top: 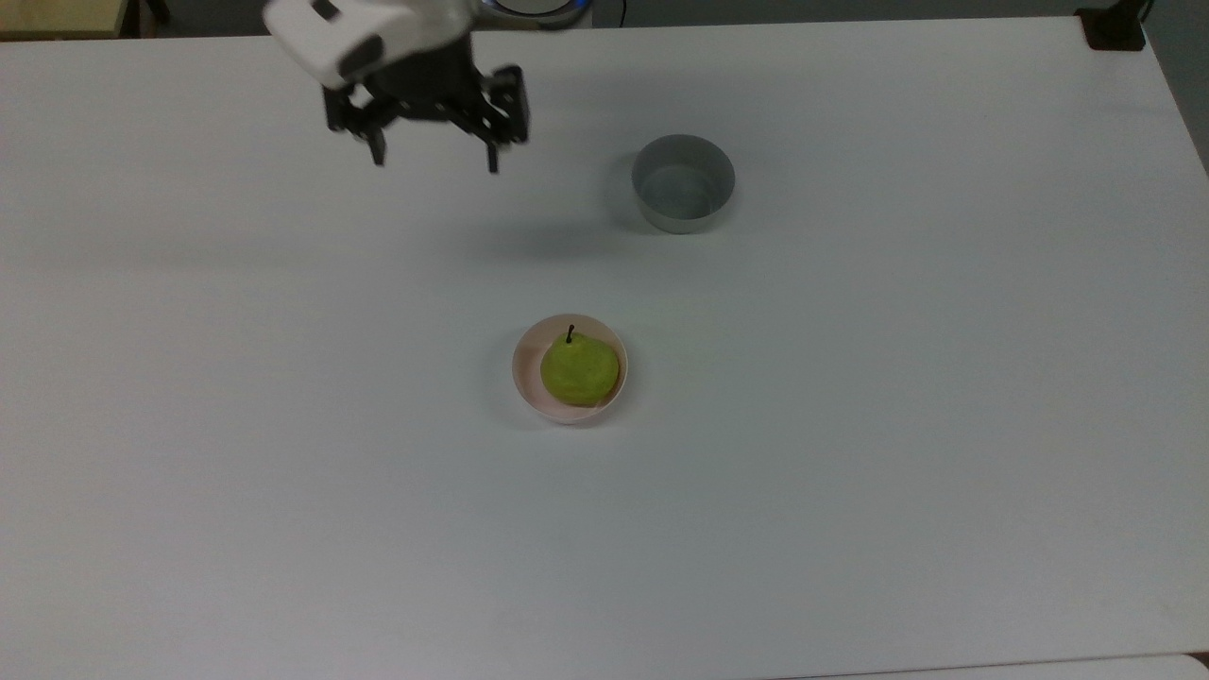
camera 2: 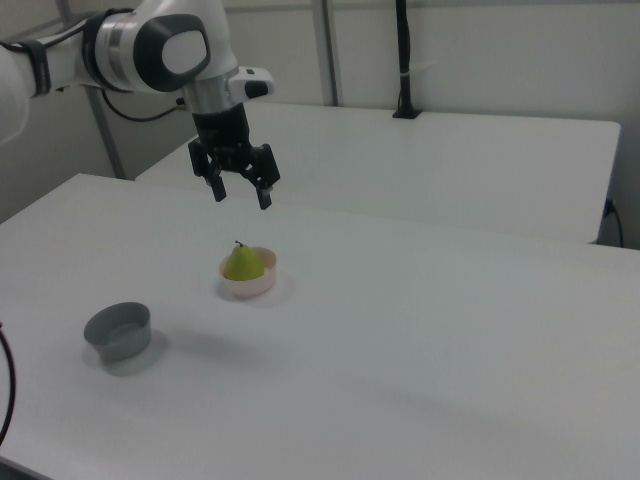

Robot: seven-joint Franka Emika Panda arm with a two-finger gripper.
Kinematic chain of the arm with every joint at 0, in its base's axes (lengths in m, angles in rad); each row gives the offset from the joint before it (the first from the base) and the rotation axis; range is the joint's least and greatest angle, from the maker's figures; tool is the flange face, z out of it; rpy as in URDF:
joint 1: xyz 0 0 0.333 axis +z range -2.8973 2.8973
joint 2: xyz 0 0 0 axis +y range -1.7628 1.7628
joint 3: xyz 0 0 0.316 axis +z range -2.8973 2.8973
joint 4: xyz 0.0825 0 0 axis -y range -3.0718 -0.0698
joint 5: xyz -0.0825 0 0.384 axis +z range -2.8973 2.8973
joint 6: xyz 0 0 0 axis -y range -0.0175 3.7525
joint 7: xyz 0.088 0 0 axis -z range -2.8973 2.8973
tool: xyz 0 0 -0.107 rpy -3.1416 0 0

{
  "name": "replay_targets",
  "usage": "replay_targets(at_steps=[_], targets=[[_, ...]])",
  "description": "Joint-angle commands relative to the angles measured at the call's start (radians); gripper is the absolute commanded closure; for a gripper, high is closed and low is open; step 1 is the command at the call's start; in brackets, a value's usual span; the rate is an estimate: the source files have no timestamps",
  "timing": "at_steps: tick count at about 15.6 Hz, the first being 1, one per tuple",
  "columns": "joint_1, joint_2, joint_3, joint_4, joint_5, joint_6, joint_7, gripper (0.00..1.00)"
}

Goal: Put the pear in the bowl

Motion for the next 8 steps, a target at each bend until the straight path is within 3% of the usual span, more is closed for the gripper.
replay_targets(at_steps=[1,3,8], targets=[[-0.085,-0.154,0.066,-0.160,0.002,-0.003,-0.057,0.00],[-0.140,-0.178,0.101,-0.165,0.002,-0.024,-0.070,0.00],[-0.148,-0.177,0.109,-0.160,0.002,-0.038,-0.077,0.00]])
